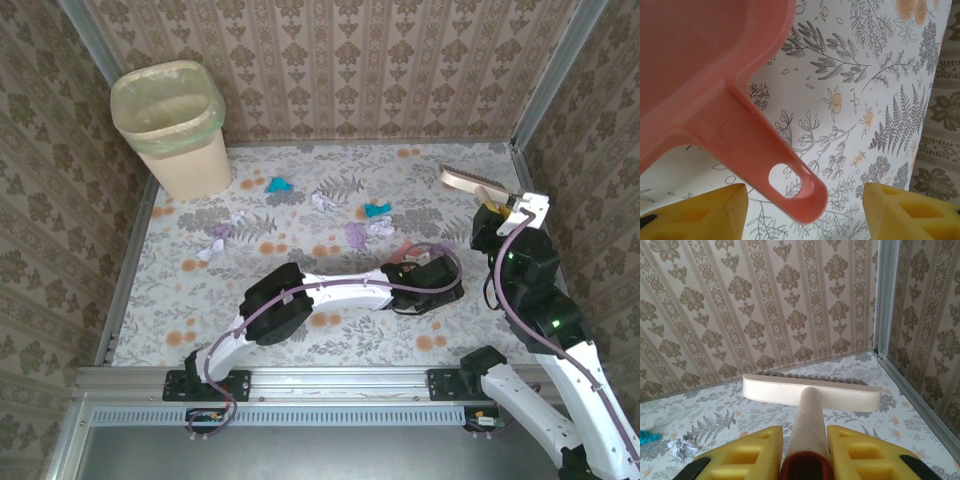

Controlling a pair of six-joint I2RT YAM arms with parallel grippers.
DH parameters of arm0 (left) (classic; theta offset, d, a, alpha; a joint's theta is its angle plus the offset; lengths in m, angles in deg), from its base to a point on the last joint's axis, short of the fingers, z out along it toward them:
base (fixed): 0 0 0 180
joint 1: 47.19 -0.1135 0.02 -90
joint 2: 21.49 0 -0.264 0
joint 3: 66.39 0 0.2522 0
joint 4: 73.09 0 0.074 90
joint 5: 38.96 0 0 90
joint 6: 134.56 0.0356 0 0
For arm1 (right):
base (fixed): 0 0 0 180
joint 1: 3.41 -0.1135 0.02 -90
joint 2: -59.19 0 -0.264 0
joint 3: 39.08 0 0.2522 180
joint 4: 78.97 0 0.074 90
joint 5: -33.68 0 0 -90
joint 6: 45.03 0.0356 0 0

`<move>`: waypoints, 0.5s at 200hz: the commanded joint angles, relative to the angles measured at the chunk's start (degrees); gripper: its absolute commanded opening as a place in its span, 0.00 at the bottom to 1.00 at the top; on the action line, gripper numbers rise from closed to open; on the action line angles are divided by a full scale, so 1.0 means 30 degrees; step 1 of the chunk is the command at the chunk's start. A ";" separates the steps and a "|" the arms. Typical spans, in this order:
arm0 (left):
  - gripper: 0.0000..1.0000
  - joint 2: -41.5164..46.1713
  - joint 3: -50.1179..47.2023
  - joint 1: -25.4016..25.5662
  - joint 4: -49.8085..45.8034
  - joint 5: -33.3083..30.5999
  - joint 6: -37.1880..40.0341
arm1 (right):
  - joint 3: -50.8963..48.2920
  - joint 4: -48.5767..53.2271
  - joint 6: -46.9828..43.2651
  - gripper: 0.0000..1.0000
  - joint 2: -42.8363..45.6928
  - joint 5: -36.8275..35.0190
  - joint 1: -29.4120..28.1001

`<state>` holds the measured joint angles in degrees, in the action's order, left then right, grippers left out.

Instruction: Sweep away the paper scraps from the table

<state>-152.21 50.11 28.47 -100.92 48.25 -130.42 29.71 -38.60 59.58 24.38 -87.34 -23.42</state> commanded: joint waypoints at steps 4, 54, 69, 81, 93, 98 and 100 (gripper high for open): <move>0.65 -0.0715 0.0489 -0.0083 0.0364 -0.0100 -0.1104 | 0.0381 -0.0258 -0.0476 0.00 0.0366 0.0073 0.0106; 0.72 -0.1536 0.1108 -0.0112 0.0656 -0.0608 -0.1261 | 0.0176 -0.0381 -0.0562 0.00 0.0529 0.0172 0.0117; 0.72 -0.1705 0.1484 -0.0170 0.0038 -0.0871 -0.1203 | 0.0145 -0.0447 -0.0577 0.00 0.0546 0.0139 0.0111; 0.69 -0.1772 0.1584 -0.0192 -0.0354 -0.1277 -0.1257 | 0.0128 -0.0479 -0.0568 0.00 0.0538 0.0157 0.0133; 0.66 -0.1904 0.1572 -0.0272 -0.0515 -0.1511 -0.1433 | 0.0093 -0.0533 -0.0566 0.00 0.0555 0.0202 0.0108; 0.65 -0.1991 0.1631 -0.0313 -0.0662 -0.1540 -0.1462 | 0.0062 -0.0592 -0.0564 0.00 0.0559 0.0202 0.0136; 0.65 -0.2030 0.1684 -0.0331 -0.0773 -0.1534 -0.1487 | 0.0065 -0.0597 -0.0564 0.00 0.0558 0.0204 0.0137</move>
<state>-156.12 53.57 28.25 -99.69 46.35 -133.28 29.71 -38.58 58.58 25.12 -87.12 -23.26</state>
